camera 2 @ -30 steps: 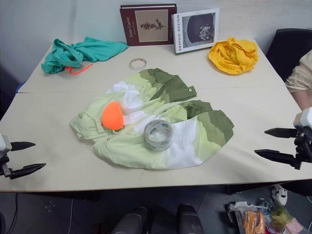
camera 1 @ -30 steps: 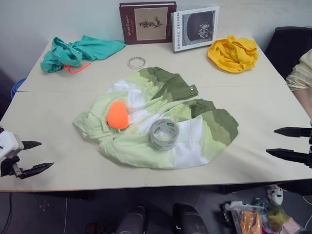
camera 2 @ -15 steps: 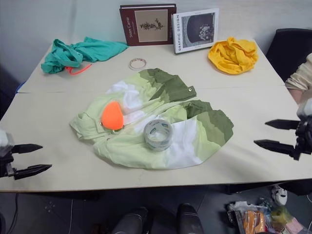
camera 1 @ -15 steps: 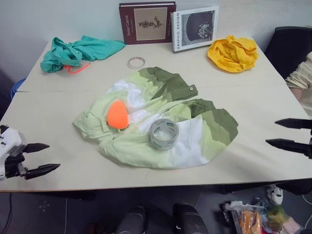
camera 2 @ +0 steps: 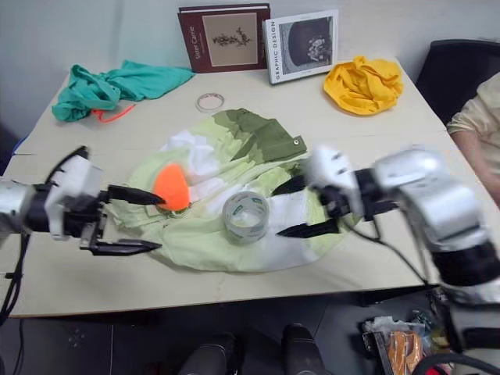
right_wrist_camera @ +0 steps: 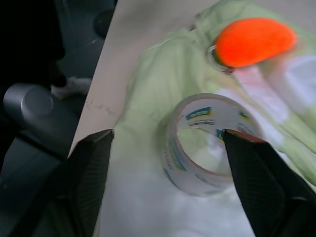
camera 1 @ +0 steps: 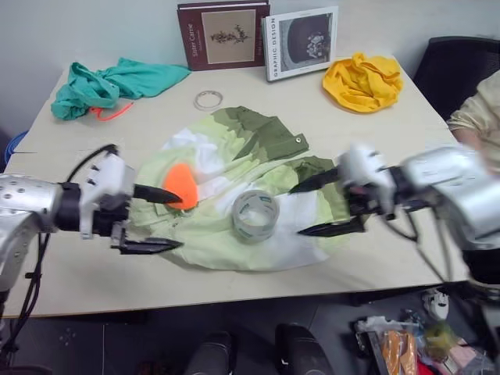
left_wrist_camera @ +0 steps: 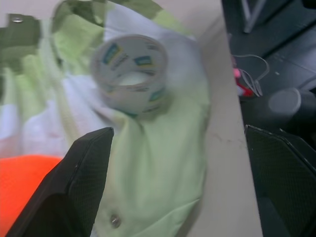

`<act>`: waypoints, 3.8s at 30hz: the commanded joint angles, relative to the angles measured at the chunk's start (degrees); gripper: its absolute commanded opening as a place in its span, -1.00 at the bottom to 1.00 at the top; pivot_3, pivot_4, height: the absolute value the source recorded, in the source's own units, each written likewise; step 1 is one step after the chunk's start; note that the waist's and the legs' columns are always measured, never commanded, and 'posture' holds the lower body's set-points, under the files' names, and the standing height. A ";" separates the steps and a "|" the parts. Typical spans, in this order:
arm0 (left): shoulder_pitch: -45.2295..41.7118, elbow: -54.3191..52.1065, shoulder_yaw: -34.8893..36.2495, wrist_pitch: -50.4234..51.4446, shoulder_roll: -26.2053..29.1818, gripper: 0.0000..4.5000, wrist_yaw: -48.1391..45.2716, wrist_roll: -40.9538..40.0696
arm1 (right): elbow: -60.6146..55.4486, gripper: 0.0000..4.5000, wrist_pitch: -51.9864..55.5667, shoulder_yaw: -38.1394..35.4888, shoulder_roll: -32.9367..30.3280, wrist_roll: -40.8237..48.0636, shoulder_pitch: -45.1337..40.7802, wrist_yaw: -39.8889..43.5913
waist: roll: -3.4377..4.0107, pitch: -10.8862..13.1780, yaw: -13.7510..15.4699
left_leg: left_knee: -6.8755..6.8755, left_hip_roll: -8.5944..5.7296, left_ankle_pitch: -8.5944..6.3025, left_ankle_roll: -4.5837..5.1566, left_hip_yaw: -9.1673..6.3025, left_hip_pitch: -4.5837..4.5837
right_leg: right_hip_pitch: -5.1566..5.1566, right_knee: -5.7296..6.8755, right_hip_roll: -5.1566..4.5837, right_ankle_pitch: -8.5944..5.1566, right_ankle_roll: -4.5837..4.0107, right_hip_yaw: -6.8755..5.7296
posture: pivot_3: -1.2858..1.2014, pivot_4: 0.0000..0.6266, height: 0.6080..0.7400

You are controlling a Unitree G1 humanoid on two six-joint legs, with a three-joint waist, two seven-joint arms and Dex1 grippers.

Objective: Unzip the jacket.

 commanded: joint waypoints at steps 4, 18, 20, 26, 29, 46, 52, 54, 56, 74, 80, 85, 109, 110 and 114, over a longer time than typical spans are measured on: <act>-2.62 -1.27 -4.16 -2.95 -1.92 1.00 0.34 3.24 | 13.56 0.33 -8.55 7.26 8.95 -11.09 -8.30 0.30 | -0.01 0.00 -0.02 | 0.34 -0.09 -0.04 0.09 0.01 -0.03 | 0.12 -0.02 -0.03 0.00 0.00 0.00 | 0.03 -0.52 1.00; -6.14 -0.12 -5.25 -3.69 -5.45 1.00 2.57 4.15 | 21.48 -0.89 -12.70 10.56 14.85 -16.88 -11.23 6.12 | 0.00 0.00 0.38 | 0.65 -0.07 -0.07 0.04 -0.06 -0.01 | 0.15 0.29 -0.01 0.00 0.00 -0.05 | 0.03 -0.52 1.00; -7.00 0.16 -5.59 -3.61 -6.12 1.00 2.54 4.07 | 20.73 -0.92 -12.52 9.77 14.28 -17.10 -11.09 6.24 | 0.00 0.00 0.39 | 0.68 -0.06 -0.07 0.03 -0.06 -0.01 | 0.14 0.34 0.00 0.00 0.00 -0.04 | 0.03 -0.52 1.00; -11.38 0.63 -8.25 -3.03 -10.36 1.00 3.23 4.07 | 12.43 -0.92 -5.67 -0.91 3.12 -14.41 -9.34 4.04 | -0.02 0.01 1.09 | 0.78 -0.12 -0.09 0.05 -0.16 -0.14 | 0.08 0.36 -0.03 0.00 0.00 -0.10 | 0.03 -0.52 1.00; -12.36 0.37 -8.83 -2.35 -11.24 1.00 3.30 3.92 | 16.94 -0.92 -5.96 -8.44 -6.50 -15.17 -8.26 1.90 | -0.02 0.01 1.55 | 0.87 -0.17 -0.13 0.10 -0.17 -0.21 | 0.11 0.31 -0.06 0.00 0.00 -0.11 | 0.03 -0.52 1.00; -13.49 2.50 -11.66 -5.40 -14.23 1.00 1.61 5.93 | 34.50 -0.61 -5.00 -32.65 -21.40 -15.21 24.86 -18.48 | 0.19 0.00 0.55 | 0.75 0.00 -0.11 0.09 0.20 0.06 | 0.20 0.12 0.02 0.00 0.00 0.13 | 0.03 -0.52 1.00; -12.48 4.28 -11.59 -7.84 -13.80 1.00 2.66 9.41 | 31.35 0.26 -2.85 -33.13 -23.35 -12.08 23.60 -15.40 | 0.20 0.00 0.71 | 0.77 -0.02 -0.11 0.09 0.17 0.06 | 0.24 0.08 0.01 0.00 0.00 0.12 | 0.03 -0.52 1.00; -12.19 4.64 -11.74 -8.74 -13.06 1.00 2.86 11.15 | 30.42 0.58 -4.81 -31.59 -24.54 -12.97 21.86 -14.35 | 0.21 0.01 0.70 | 0.77 -0.02 -0.11 0.09 0.17 0.06 | 0.25 0.08 0.01 0.00 0.00 0.11 | 0.03 -0.52 1.00; -11.55 4.35 -11.86 -9.26 -11.48 1.00 3.13 13.44 | 27.42 0.89 -6.51 -29.99 -25.83 -12.95 20.65 -11.32 | 0.23 0.02 0.69 | 0.75 -0.02 -0.11 0.09 0.17 0.06 | 0.23 0.07 0.01 0.00 0.00 0.11 | 0.03 -0.52 1.00; 0.64 -2.10 -21.32 -15.19 -2.54 1.00 10.88 38.81 | 51.93 0.99 -53.28 8.73 0.62 -45.59 -19.01 -13.27 | 0.23 0.06 0.88 | 0.63 -0.07 -0.14 0.08 0.05 -0.06 | 0.11 0.03 0.03 -0.01 -0.01 0.04 | 0.03 -0.52 1.00; 0.79 1.01 -22.52 -17.66 -4.06 0.45 11.33 42.06 | 70.18 1.00 -56.45 12.17 9.86 -50.39 -26.32 -19.06 | 0.26 0.03 0.47 | 0.66 -0.07 -0.12 0.06 0.05 0.17 | 0.34 0.01 0.05 -0.01 -0.01 0.03 | 0.03 -0.52 1.00; 1.84 0.73 -21.63 -17.21 -4.63 -0.24 10.10 40.83 | 76.75 0.56 -57.80 11.38 12.69 -49.88 -27.78 -16.17 | 0.23 -0.05 0.46 | 0.71 -0.05 -0.06 -0.03 0.03 0.33 | 0.38 0.37 0.07 -0.05 -0.09 0.06 | 0.03 -0.52 1.00; 1.77 32.42 -21.01 -68.45 5.43 -1.00 11.52 49.82 | -13.51 -0.99 -12.42 -1.56 -25.37 5.99 34.13 5.78 | 0.80 -0.44 1.65 | 0.46 0.13 -0.28 -0.19 -0.42 0.20 | 0.43 -0.06 0.08 -0.21 -0.37 -0.32 | 0.03 -0.52 1.00; 0.02 36.22 -21.58 -72.75 5.41 -1.00 12.29 50.75 | -17.96 -0.99 -10.57 -3.66 -26.74 7.91 38.75 3.22 | 0.89 -0.49 1.74 | 0.41 0.21 -0.24 -0.23 -0.36 0.27 | 0.46 -0.06 0.11 -0.21 -0.37 -0.31 | 0.03 -0.52 1.00; -3.35 45.01 -22.55 -79.94 4.16 -1.00 9.98 46.30 | -25.81 -0.99 -4.69 -9.57 -23.35 8.63 48.20 -8.32 | 0.74 -0.41 0.81 | 0.14 0.52 -0.26 -0.10 0.31 1.16 | 1.09 -0.08 0.12 -0.11 -0.22 -0.49 | 0.03 -0.52 1.00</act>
